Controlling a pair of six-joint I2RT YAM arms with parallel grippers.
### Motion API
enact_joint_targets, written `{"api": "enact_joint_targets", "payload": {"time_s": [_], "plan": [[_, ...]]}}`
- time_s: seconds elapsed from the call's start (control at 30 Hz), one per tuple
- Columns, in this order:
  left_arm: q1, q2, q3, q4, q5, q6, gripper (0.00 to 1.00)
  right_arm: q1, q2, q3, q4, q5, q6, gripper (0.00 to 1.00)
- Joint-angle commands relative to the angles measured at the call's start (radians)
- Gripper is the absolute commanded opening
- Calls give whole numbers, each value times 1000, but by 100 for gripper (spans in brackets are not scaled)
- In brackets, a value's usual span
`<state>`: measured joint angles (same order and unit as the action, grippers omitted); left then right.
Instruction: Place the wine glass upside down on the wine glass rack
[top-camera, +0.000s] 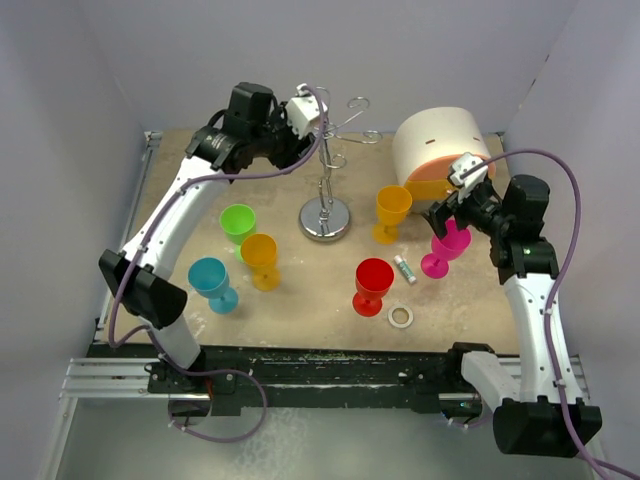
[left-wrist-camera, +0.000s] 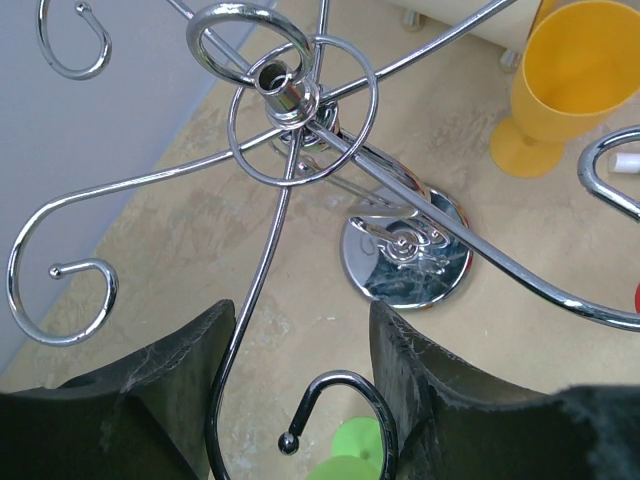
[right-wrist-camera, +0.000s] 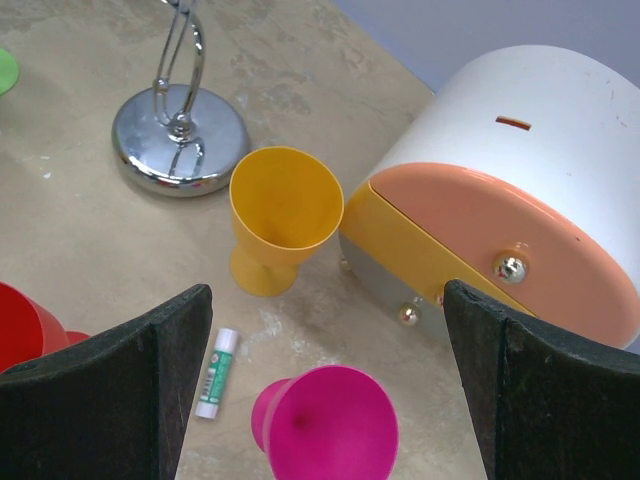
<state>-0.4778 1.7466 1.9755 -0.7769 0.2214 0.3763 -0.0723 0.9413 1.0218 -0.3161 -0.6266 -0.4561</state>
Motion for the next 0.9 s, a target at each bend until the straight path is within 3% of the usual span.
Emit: {"api": "enact_joint_targets", "payload": {"time_s": [0.0, 0.17, 0.27, 0.47, 0.87], "plan": [[-37, -124, -58, 47, 7, -53, 18, 3, 7, 4, 43, 17, 12, 100], [-48, -183, -150, 73, -3, -55, 19, 3, 7, 11, 53, 61, 32, 100], [-50, -203, -199, 85, -4, -60, 26, 3, 8, 16, 64, 125, 52, 100], [-50, -228, -233, 108, 21, -60, 46, 3, 37, 45, -3, 313, 85, 99], [-50, -287, -236, 97, 69, -31, 80, 3, 72, 53, -202, 531, 12, 90]]}}
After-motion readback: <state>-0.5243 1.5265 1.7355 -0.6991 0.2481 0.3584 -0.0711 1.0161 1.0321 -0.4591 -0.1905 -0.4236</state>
